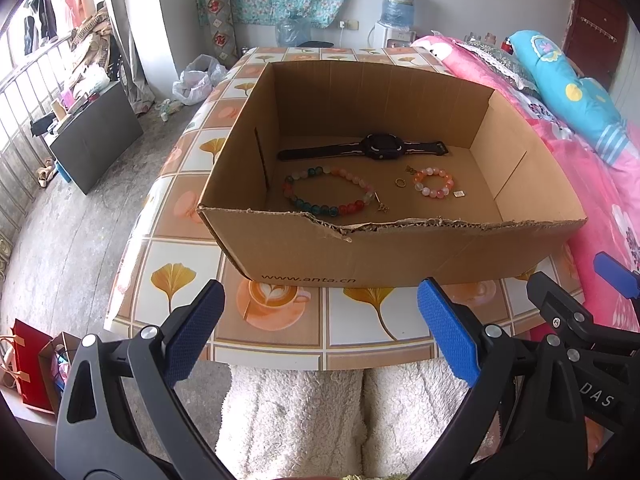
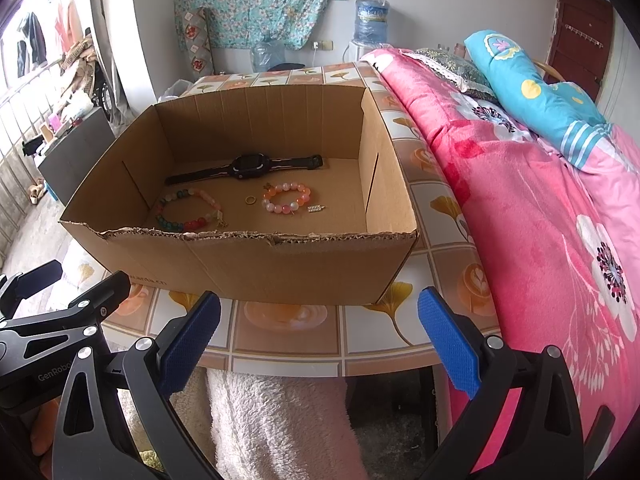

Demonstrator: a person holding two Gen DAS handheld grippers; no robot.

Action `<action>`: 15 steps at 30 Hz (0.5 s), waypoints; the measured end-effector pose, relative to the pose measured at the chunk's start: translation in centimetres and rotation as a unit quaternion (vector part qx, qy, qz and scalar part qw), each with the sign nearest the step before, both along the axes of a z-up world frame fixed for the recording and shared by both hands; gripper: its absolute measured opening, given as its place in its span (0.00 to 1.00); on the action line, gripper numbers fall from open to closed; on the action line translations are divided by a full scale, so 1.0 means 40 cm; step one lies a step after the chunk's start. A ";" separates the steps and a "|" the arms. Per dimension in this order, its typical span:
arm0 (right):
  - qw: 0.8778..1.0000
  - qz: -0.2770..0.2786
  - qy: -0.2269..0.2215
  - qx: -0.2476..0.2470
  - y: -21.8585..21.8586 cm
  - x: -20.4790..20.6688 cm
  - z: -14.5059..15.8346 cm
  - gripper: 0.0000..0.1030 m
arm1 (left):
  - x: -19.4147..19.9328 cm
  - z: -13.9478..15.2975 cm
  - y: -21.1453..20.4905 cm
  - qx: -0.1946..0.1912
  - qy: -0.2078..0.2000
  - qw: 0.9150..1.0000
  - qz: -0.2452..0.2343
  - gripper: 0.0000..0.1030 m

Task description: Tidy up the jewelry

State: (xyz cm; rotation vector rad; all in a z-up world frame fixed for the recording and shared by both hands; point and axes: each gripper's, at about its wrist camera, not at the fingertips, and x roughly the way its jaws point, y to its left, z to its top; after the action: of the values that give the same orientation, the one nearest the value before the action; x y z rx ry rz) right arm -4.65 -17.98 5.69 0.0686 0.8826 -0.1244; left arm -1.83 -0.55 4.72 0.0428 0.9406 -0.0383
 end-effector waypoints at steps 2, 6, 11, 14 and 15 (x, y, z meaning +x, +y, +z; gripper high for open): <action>1.000 -0.001 0.000 -0.001 0.000 -0.002 0.000 0.93 | 0.000 -0.001 0.000 0.001 0.001 1.000 0.000 0.91; 1.000 -0.001 0.001 -0.002 0.000 -0.001 -0.002 0.93 | 0.003 -0.002 0.000 0.002 0.002 1.000 0.001 0.91; 1.000 -0.001 0.002 -0.002 0.002 -0.001 -0.004 0.93 | 0.001 -0.002 0.002 0.001 0.002 1.000 0.002 0.91; 1.000 -0.001 0.002 -0.003 0.003 0.000 -0.004 0.94 | 0.000 -0.003 0.003 0.002 0.002 1.000 0.002 0.91; 1.000 -0.001 0.002 -0.003 0.002 0.000 -0.004 0.93 | 0.002 -0.002 0.002 0.002 0.002 1.000 0.002 0.91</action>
State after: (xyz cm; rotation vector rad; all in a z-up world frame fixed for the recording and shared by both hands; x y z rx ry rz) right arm -4.65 -17.88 5.51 0.0648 0.8867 -0.1295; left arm -1.76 -0.45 4.62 0.0453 0.9447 -0.0329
